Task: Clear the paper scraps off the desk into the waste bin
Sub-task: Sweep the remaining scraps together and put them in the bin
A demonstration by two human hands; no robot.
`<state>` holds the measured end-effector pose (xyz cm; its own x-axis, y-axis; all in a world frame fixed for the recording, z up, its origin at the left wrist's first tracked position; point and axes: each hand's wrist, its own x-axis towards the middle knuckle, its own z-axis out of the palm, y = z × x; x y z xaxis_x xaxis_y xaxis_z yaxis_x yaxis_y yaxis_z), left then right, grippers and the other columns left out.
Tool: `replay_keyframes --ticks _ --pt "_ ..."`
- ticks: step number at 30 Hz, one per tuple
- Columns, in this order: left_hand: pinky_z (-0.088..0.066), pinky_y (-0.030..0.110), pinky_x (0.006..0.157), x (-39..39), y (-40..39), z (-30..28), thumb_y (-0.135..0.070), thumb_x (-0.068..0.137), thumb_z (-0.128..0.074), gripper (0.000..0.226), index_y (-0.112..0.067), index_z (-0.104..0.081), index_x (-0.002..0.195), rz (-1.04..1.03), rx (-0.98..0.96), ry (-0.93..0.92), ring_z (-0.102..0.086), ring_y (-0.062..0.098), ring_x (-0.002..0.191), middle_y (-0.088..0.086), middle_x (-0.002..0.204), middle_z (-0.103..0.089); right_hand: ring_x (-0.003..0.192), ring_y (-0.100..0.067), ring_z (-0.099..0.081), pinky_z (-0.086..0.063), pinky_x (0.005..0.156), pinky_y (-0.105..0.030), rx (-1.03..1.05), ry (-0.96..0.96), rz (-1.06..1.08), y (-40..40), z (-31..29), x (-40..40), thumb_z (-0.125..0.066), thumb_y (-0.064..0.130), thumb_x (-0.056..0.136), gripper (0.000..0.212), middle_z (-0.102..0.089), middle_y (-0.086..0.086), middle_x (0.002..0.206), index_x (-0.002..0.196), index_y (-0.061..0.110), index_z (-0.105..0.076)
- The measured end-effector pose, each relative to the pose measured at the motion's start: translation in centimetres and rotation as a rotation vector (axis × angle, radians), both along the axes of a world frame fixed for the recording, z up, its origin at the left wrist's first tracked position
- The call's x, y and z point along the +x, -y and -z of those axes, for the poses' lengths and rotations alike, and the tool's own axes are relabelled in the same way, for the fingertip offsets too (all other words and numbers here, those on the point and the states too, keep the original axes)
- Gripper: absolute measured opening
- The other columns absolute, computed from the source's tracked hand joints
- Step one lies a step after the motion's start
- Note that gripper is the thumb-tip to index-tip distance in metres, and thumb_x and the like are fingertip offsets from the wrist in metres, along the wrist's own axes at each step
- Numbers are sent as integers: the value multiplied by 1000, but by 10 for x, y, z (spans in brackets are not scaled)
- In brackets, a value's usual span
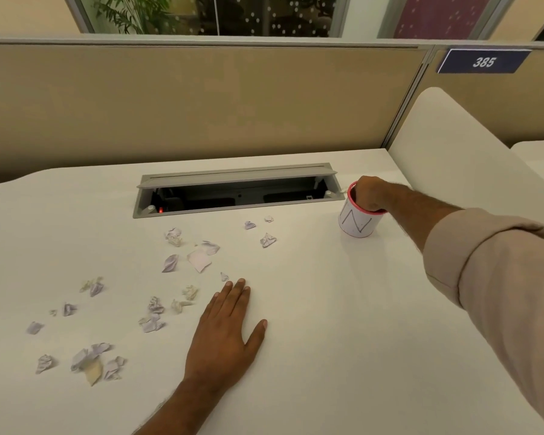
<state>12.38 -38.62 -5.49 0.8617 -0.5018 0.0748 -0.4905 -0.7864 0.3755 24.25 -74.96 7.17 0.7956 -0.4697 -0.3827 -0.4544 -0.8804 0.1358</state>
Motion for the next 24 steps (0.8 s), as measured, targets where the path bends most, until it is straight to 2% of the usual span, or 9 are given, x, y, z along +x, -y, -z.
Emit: replay_keyframes --ticks 4,8,11,14,18,20,24 --pt "-4 25 120 1 0 1 -64 94 -27 71 -24 -27 153 2 -5 2 -4 1 148 -13 161 -17 110 -31 -60 -51 87 -34 48 -36 6 1 -20 -6 -52 17 93 36 -60 -16 123 126 2 -56" --pt "-3 25 120 0 0 0 -65 93 -25 72 -24 -25 153 0 -6 7 -1 0 148 -14 161 -15 113 -29 -58 -49 96 -33 159 45 -18 -1 -36 -19 -57 11 90 36 -58 -12 128 125 16 -63" --pt "-2 25 120 -1 0 -1 -64 94 -26 72 -24 -26 153 5 -18 12 -2 1 148 -13 161 -14 104 -32 -62 -53 92 -39 208 212 -3 -3 -41 -29 -57 0 85 31 -66 -13 116 108 12 -73" --pt "2 23 119 -2 -1 -3 -63 94 -26 71 -24 -25 153 16 -12 17 -1 1 148 -13 161 -12 97 -28 -62 -53 80 -33 164 445 -1 -11 -45 -45 -57 2 83 25 -71 -7 107 94 12 -78" --pt "9 23 118 -5 -3 -7 -64 94 -20 71 -25 -23 154 24 31 33 8 3 147 -14 161 -5 92 -28 -64 -48 76 -28 125 743 -55 -38 -35 -79 -53 6 84 28 -73 -4 101 94 17 -76" --pt "10 28 119 -6 -7 -10 -64 95 -19 70 -24 -27 152 10 90 65 12 9 149 -9 163 -6 92 -29 -65 -48 77 -29 145 803 -126 -62 -23 -95 -54 9 87 25 -73 -6 100 98 16 -75" --pt "-1 39 119 -12 -33 -21 -56 96 -32 64 -15 -46 143 -14 180 150 1 21 151 1 162 -15 95 -23 -68 -51 86 -31 320 765 -185 -121 10 -116 -60 11 87 21 -75 -2 102 101 17 -75"
